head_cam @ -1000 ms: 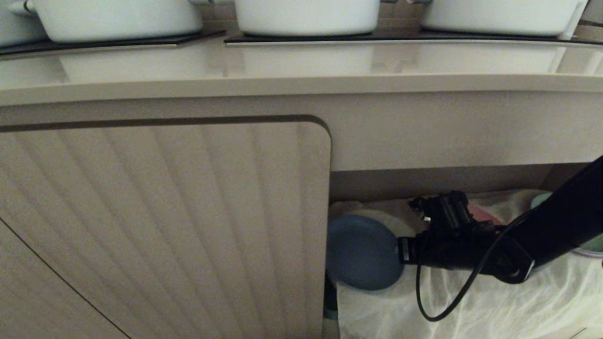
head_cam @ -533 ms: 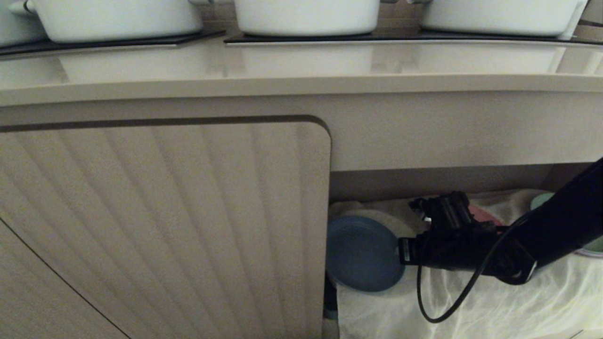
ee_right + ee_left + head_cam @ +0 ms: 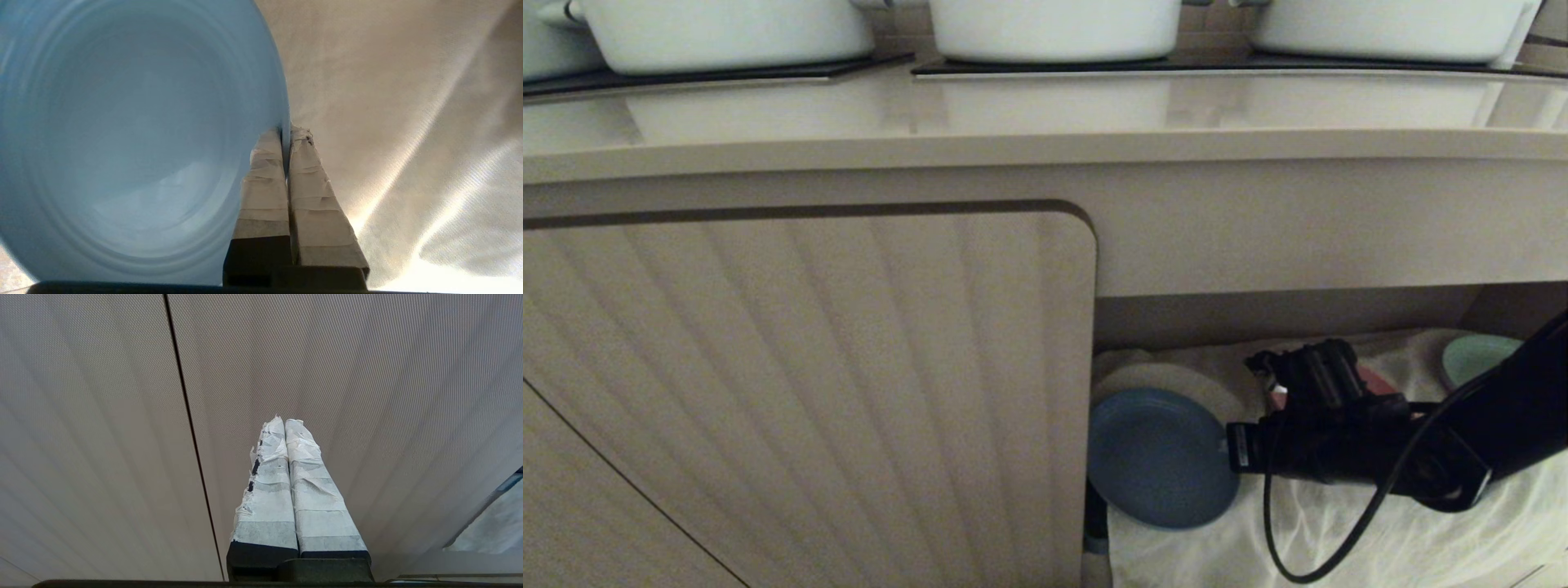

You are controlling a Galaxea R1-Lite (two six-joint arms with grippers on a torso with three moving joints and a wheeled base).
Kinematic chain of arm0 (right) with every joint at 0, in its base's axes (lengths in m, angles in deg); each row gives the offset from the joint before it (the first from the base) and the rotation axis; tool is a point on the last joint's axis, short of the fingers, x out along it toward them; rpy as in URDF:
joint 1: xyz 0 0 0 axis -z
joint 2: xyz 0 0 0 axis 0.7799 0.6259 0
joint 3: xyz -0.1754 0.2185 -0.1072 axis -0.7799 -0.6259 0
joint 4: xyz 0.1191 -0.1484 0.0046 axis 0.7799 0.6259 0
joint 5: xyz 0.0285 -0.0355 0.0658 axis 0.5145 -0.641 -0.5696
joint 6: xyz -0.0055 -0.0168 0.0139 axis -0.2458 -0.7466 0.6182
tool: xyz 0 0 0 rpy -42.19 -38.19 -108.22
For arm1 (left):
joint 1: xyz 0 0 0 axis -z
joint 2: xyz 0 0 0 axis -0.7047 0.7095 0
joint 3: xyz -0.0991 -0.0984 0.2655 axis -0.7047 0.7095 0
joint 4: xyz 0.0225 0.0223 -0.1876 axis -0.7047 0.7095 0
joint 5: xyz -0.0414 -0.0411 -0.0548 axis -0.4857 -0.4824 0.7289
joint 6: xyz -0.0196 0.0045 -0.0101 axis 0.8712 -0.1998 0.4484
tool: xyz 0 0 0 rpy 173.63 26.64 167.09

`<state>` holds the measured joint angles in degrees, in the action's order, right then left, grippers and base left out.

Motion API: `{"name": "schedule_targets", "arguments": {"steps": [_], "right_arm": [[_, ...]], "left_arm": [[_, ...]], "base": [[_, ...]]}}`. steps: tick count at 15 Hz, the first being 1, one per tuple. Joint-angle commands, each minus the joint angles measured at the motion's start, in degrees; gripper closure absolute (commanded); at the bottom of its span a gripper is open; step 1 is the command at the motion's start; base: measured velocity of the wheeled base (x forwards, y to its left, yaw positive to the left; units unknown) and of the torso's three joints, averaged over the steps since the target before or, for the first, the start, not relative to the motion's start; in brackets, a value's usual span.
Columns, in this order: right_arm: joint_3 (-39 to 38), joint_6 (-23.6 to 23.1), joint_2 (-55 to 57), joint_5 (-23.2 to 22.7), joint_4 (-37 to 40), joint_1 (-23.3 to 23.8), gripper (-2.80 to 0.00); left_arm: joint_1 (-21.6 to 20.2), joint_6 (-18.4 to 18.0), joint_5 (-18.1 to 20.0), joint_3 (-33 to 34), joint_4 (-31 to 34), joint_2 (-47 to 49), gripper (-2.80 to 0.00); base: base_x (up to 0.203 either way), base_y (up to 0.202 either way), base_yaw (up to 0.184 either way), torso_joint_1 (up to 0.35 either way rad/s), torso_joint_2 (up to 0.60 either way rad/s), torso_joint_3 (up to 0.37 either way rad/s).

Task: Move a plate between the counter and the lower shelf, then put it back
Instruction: Pick up the plate in the cupboard

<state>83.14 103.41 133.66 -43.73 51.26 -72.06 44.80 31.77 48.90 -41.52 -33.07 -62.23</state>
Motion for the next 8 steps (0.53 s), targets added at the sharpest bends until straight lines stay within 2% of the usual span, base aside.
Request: {"name": "schedule_targets", "arguments": {"steps": [1, 8], "right_arm": [[-1.0, 0.1, -2.1, 0.0, 0.0, 0.0, 0.0], [-4.2, 0.0, -5.8, 0.0, 0.1, 0.1, 0.0]], "left_arm": [[0.0, 0.0, 0.0, 0.0, 0.0, 0.0, 0.0], [0.0, 0.0, 0.0, 0.0, 0.0, 0.0, 0.0]], "base": [[0.0, 0.0, 0.0, 0.0, 0.0, 0.0], [0.0, 0.0, 0.0, 0.0, 0.0, 0.0]]}}
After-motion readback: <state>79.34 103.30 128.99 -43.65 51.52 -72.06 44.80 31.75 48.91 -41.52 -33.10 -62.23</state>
